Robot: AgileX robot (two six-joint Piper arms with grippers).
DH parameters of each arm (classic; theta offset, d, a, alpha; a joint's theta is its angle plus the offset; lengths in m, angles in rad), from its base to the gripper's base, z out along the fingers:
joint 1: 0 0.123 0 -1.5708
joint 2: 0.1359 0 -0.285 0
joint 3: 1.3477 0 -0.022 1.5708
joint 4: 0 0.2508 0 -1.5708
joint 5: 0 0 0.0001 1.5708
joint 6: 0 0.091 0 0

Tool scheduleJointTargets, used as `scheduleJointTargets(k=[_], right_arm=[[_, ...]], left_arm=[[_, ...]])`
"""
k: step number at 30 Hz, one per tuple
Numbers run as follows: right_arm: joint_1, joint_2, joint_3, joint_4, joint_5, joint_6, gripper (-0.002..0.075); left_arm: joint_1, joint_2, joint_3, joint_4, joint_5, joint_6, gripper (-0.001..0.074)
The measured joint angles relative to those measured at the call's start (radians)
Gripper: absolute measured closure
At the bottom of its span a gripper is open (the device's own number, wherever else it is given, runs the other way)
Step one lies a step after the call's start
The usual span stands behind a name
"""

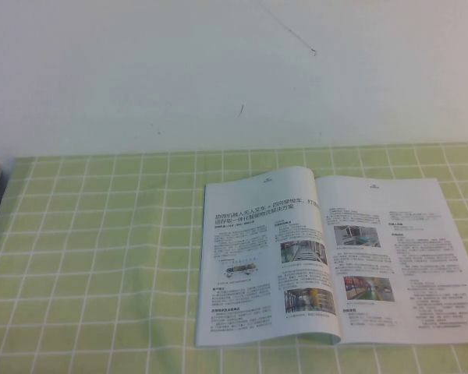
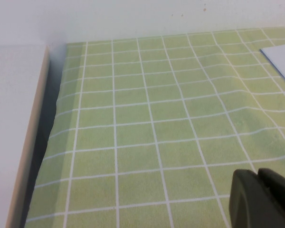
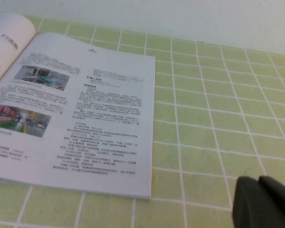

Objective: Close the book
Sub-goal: 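Close the open booklet and leave it lying on the table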

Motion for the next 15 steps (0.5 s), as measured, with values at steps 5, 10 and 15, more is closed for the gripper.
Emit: scheduleJointTargets(k=[5,10,15], right_arm=[[0.000,0.000,0.000,0.000,0.000,0.000,0.0729],[0.000,0.000,0.000,0.000,-0.003,0.000,0.0729],[0.000,0.000,0.010,0.002,-0.080,0.000,0.0729]], left_arm=[[0.000,0.000,0.000,0.000,0.000,0.000,0.0737],[0.000,0.000,0.000,0.004,0.000,0.000,0.0737],[0.000,0.000,0.005,0.006,-0.054,0.000,0.0737]])
